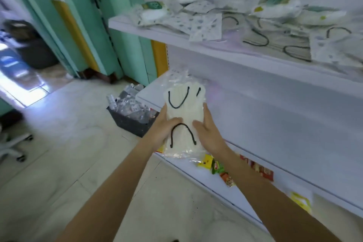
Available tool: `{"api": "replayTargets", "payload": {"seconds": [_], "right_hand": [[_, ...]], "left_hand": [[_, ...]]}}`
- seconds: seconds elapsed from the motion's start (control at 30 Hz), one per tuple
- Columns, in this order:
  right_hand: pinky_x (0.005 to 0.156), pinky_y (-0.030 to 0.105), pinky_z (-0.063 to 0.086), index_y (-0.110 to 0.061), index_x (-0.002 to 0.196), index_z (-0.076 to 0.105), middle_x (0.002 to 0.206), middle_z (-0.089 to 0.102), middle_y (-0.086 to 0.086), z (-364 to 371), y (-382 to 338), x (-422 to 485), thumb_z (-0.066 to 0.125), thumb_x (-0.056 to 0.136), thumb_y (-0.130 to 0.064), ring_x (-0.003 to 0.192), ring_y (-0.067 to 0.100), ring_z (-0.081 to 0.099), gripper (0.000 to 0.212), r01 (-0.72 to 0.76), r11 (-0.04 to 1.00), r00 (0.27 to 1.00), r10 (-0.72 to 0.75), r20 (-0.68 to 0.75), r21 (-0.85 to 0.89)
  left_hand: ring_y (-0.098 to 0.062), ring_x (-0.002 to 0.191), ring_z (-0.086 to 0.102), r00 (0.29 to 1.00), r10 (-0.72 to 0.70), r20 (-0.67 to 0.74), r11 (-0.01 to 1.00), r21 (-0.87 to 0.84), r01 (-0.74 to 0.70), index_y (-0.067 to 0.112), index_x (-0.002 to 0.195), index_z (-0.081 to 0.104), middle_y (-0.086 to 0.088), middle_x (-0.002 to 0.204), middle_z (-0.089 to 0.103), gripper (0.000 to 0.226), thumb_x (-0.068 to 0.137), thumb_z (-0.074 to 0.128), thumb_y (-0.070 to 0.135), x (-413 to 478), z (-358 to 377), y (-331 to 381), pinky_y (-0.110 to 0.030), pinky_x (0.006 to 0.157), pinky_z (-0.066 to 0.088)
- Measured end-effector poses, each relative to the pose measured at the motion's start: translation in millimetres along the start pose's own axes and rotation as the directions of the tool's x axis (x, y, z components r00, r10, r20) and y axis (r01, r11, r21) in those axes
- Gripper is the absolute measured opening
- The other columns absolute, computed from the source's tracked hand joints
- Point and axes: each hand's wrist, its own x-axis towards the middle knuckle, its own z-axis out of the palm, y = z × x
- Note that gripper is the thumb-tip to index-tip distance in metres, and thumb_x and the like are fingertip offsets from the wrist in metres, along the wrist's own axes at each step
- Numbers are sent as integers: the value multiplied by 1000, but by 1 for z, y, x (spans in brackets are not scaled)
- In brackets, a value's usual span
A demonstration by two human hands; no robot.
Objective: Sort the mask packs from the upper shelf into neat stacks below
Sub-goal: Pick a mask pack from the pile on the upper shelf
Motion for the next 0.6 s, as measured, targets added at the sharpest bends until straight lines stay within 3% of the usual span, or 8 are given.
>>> {"api": "replayTargets", "payload": {"seconds": [0.07, 0.1, 0.2, 0.27, 0.33, 0.4, 0.5, 0.6], "right_hand": [[110, 32, 34, -18, 149, 12, 148, 33, 0, 29, 15, 3, 43, 91, -16, 131, 13, 38, 66, -113, 993, 994, 112, 17, 36], [108, 32, 36, -19, 150, 6, 148, 32, 0, 39, 21, 3, 44, 94, -14, 130, 15, 38, 68, -189, 980, 982, 189, 13, 56], [69, 5, 47, -20, 149, 6, 107, 47, -17, 62, 38, 7, 46, 96, -8, 88, -4, 50, 67, -339, 926, 940, 339, 29, 163], [59, 7, 47, -21, 148, 13, 94, 44, -24, 75, 48, 14, 48, 95, -7, 78, -9, 48, 65, -385, 906, 922, 385, 34, 177], [61, 11, 48, -30, 136, 29, 97, 48, -20, 82, 55, 31, 49, 93, -4, 82, -6, 51, 53, -411, 883, 908, 419, 14, 228], [74, 17, 50, -34, 123, 37, 113, 51, -9, 83, 64, 58, 49, 91, -2, 101, 6, 54, 47, -399, 875, 898, 434, -77, 274], [86, 30, 46, -23, 141, 33, 130, 45, 2, 76, 79, 113, 49, 89, -1, 113, 18, 50, 59, -352, 883, 868, 432, -245, 309], [90, 33, 47, -22, 144, 30, 137, 44, 3, 62, 97, 181, 48, 88, 0, 115, 19, 50, 62, -326, 884, 816, 442, -374, 334]], "left_hand": [[-24, 107, 62, 997, -80, 13, 997, 9, 79, 23, 130, 46, -10, 123, 61, 51, 87, 57, -2, 4, -26, -25, -39, 86, 54], [-25, 108, 62, 994, -113, 5, 993, 18, 113, 22, 131, 46, -11, 124, 60, 52, 85, 59, -1, 7, -38, -37, -42, 89, 53], [-27, 112, 58, 985, -166, -55, 986, 20, 167, 17, 134, 43, -11, 127, 56, 57, 83, 61, 0, 12, -60, -62, -48, 92, 51], [-27, 114, 56, 983, -159, -92, 986, 29, 162, 15, 135, 41, -10, 127, 55, 56, 85, 58, -5, 24, -72, -69, -46, 92, 50], [-25, 114, 56, 987, -148, -61, 988, 33, 151, 14, 137, 40, -9, 128, 55, 56, 86, 56, -5, 47, -80, -71, -44, 93, 50], [-24, 112, 59, 984, -175, 13, 984, 33, 175, 14, 136, 42, -10, 127, 58, 52, 88, 56, -3, 77, -82, -69, -43, 93, 51], [-20, 105, 61, 938, -308, 158, 950, 96, 296, 12, 132, 46, -8, 126, 59, 44, 91, 53, 0, 126, -77, -60, -33, 87, 53], [-19, 103, 55, 889, -432, 153, 894, 203, 400, 24, 147, 20, -2, 123, 51, 66, 92, 53, 5, 181, -72, -51, -32, 84, 50]]}}
